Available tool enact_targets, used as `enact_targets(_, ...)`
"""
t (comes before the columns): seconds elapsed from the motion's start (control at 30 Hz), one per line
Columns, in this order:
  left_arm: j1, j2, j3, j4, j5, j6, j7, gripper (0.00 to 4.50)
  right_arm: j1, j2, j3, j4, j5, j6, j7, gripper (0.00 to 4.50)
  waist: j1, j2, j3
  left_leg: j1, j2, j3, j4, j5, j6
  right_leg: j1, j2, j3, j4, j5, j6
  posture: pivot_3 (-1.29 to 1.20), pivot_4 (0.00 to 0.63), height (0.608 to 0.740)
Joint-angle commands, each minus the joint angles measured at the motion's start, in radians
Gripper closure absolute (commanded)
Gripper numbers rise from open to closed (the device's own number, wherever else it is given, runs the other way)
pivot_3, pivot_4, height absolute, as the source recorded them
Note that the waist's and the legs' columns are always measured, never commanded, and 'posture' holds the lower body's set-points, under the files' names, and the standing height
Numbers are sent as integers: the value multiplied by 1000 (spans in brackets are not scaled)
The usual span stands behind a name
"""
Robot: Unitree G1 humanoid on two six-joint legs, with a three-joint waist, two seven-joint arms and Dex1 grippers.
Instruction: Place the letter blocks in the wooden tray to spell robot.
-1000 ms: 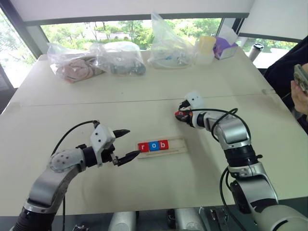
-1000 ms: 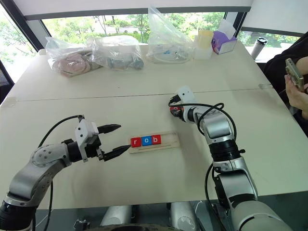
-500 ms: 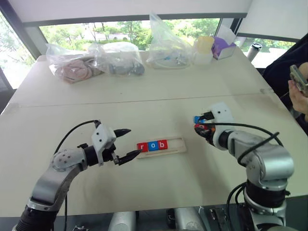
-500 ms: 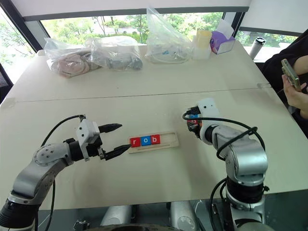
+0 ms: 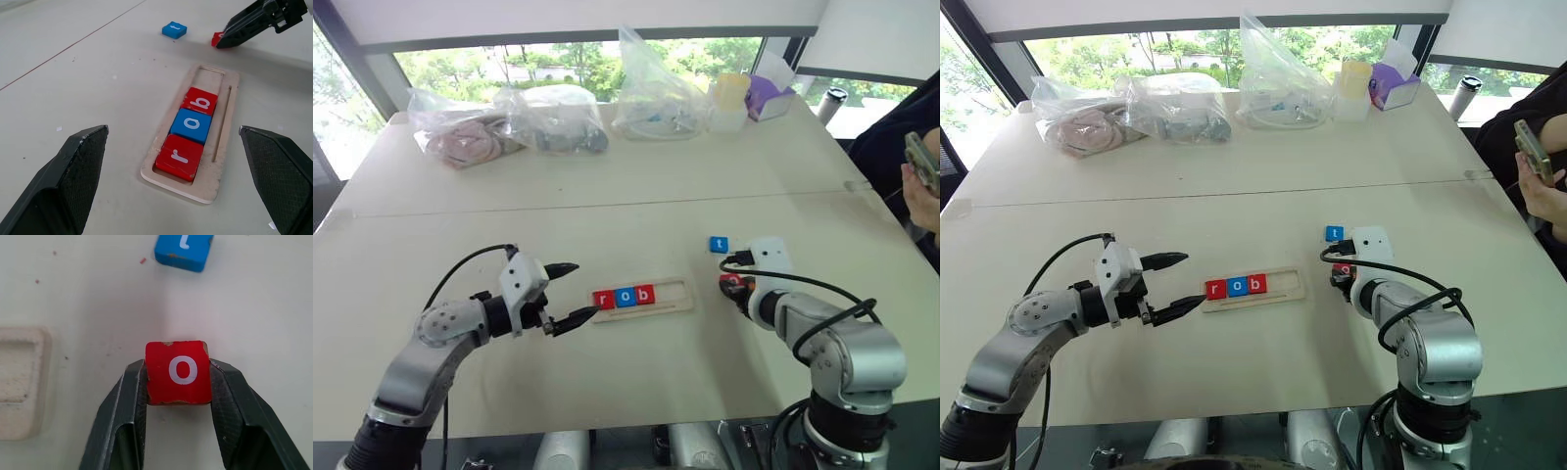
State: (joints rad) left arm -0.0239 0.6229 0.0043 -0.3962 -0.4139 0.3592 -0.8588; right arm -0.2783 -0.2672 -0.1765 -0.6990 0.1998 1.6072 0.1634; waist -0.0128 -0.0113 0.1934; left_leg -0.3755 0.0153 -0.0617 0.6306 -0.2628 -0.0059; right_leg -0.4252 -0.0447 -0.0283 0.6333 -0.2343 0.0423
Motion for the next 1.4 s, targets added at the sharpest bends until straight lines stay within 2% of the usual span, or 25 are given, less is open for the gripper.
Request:
enact_targets(0.03, 0, 6, 17, -26, 2, -22, 5, 0, -20, -57, -1, -14, 55, 7, 15, 888, 0, 0, 0, 0, 0, 0, 0, 0, 0, 0, 0, 0, 0, 0, 0, 0, 150, 740)
enact_targets(0.07, 0, 6, 18, -23, 2, -23, 4, 0, -24, -65, -2, -11, 69, 7, 18, 378, 0, 0, 0, 0, 0, 0, 0, 0, 0, 0, 0, 0, 0, 0, 0, 0, 150, 740)
enact_targets(0.1, 0, 7, 18, -23, 2, -24, 4, 0, -45, -125, 22, -12, 107, 7, 64, 51, 0, 0, 0, 0, 0, 0, 0, 0, 0, 0, 0, 0, 0, 0, 0, 0, 150, 740)
enact_targets(0.23, -4, 9, 18, -20, 2, -24, 2, 0, -123, -358, 124, 0, 216, -52, 244, 51, 0, 0, 0, 0, 0, 0, 0, 0, 0, 0, 0, 0, -1, -1, 1, 0, 150, 740)
enact_targets(0.37, -6, 9, 16, -22, 1, -23, 3, 0, -134, -583, 215, 108, 213, -357, 466, 51, 2, 0, 0, -1, 0, 0, 0, -1, 1, 0, 0, 0, -2, -2, 2, 0, 150, 740)
enact_targets(0.57, -8, 8, 16, -29, -2, -17, 9, 0, -122, -745, 312, 378, 107, -857, 754, 51, 1, -1, 1, -1, 0, 1, 1, -1, 1, 0, 0, 0, -3, -2, 2, 0, 150, 740)
enact_targets(0.8, -10, 7, 15, -39, -2, -13, 20, 0, -123, -749, 364, 658, 26, -1270, 998, 51, 1, -1, 1, -1, 0, 1, 1, -1, 1, 0, 0, 0, -3, 0, 3, 0, 150, 740)
enact_targets(1.1, 3, 15, 26, -49, -4, -8, 24, 0, -189, -697, 408, 914, -82, -1464, 1092, 51, 1, -1, 1, 0, 0, 2, 1, -1, 1, 0, 0, 0, -2, 2, 1, 0, 150, 740)
enact_targets(1.3, 3, 17, 28, -53, -4, -5, 27, 0, -241, -649, 404, 1029, -97, -1503, 1125, 51, 2, -1, 0, 1, 0, 2, 2, -1, 1, 2, 0, 0, -2, 2, 0, 0, 150, 740)
enact_targets(1.4, 6, 17, 30, -55, -4, -4, 29, 0, -247, -640, 407, 1037, -106, -1510, 1143, 777, 2, -1, 0, 1, 0, 1, 2, -1, 1, 2, 0, 1, -2, 2, 0, 0, 150, 740)
